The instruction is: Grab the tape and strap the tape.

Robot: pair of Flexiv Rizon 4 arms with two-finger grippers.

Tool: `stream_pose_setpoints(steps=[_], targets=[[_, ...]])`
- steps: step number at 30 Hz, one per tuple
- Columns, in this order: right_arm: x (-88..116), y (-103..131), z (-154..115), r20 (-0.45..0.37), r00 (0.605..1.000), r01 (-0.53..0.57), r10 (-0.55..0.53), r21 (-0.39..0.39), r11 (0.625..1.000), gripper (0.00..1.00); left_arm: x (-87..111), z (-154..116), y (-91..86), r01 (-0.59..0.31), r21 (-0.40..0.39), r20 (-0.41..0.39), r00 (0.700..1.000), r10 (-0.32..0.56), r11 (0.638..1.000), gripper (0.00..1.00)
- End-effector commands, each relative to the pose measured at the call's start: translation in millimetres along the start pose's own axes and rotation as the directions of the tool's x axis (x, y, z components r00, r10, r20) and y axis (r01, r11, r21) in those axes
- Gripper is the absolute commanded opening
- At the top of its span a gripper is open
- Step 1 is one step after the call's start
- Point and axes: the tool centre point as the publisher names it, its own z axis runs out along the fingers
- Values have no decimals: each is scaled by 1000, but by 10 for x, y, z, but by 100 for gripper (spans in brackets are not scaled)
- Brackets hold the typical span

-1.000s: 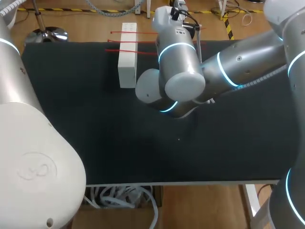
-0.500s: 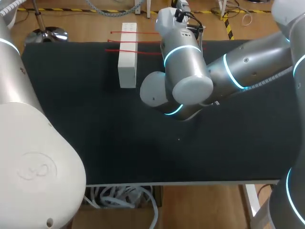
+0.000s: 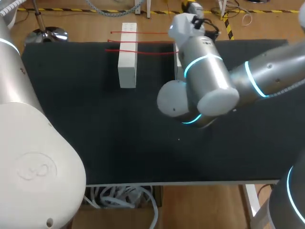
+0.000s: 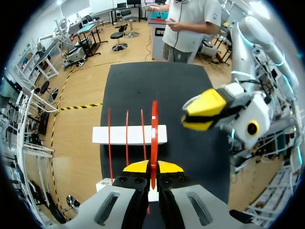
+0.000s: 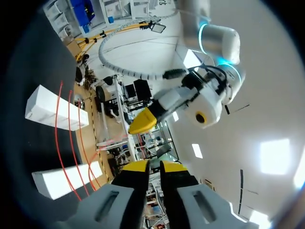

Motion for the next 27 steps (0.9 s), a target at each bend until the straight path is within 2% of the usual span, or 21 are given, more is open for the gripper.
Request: stream_pose_setpoints(steps=[1,3,4,5,10,14,15,16,17,27], targets=[[-177,-324,53,-92,996,10,-14,-44,999,6,-5,-12,-5,1,-4,-3,1000,-1,1000,0],[-211,-479,91,-79,996,28,-30,-33,999,7,-5,-12,-5,1,-4,-3,1000,-1,1000,0],[-225,-549,108,-73,997,33,-36,-35,999,2,-5,-12,-5,1,-4,-3,1000,-1,1000,0],[-240,-617,125,-67,997,45,-48,-39,998,1,-5,-12,-5,1,-4,-3,1000,-1,1000,0],[-322,-882,214,-47,997,64,-67,-52,997,2,-5,-12,-5,1,-4,-3,1000,-1,1000,0],[-305,-1045,304,-37,996,83,-85,-46,995,3,-5,-12,-5,1,-4,-3,1000,-1,1000,0],[-294,-1061,314,-46,996,77,-80,-71,994,15,-5,-12,-5,1,-4,-3,1000,-1,1000,0],[-277,-1065,314,-58,994,83,-89,-93,992,53,-5,-12,-5,1,-4,-3,1000,-1,1000,0],[-262,-1071,320,-64,994,83,-89,-94,992,100,-5,-12,-5,1,-4,-3,1000,-1,1000,0],[-262,-1071,320,-64,994,83,-89,-94,992,100,-5,-12,-5,1,-4,-3,1000,-1,1000,0]])
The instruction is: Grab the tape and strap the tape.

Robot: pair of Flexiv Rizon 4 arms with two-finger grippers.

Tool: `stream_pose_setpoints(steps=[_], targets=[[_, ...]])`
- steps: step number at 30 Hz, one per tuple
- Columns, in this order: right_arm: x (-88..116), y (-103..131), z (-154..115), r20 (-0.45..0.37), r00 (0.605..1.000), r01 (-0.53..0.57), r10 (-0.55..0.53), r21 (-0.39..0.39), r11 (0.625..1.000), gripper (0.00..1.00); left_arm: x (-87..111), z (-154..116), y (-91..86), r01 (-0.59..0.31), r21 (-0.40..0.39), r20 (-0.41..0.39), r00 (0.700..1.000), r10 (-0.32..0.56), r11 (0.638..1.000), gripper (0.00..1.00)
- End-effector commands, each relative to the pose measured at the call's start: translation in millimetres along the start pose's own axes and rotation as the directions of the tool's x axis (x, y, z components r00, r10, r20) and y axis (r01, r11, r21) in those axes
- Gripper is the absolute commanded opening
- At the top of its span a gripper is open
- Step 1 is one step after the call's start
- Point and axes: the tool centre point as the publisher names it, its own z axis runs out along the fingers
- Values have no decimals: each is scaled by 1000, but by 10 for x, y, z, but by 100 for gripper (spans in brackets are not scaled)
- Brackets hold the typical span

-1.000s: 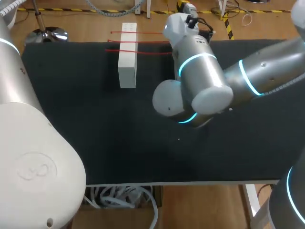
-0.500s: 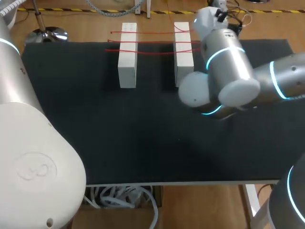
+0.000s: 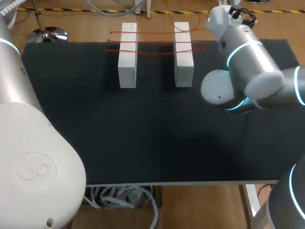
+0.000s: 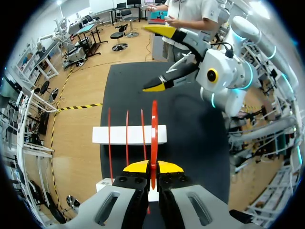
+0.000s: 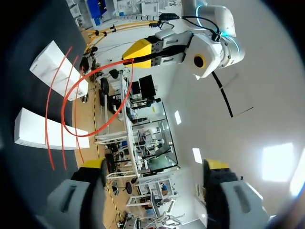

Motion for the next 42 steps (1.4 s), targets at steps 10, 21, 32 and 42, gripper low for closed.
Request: stream_pose_setpoints(steps=[10,21,32,42], targets=[[-58,-30,-16,-27,1000,-1,0,-39,999,100,35,-202,216,40,-128,25,999,-37,991,0],[-58,-30,-16,-27,1000,-1,0,-39,999,100,711,-786,1675,497,-284,150,868,-474,820,0],[-58,-30,-16,-27,1000,-1,0,-39,999,100,1252,-679,2550,706,-249,60,694,-717,663,0],[-58,-30,-16,-27,1000,-1,0,-39,999,100,1252,-679,2550,706,-249,60,694,-717,663,100]])
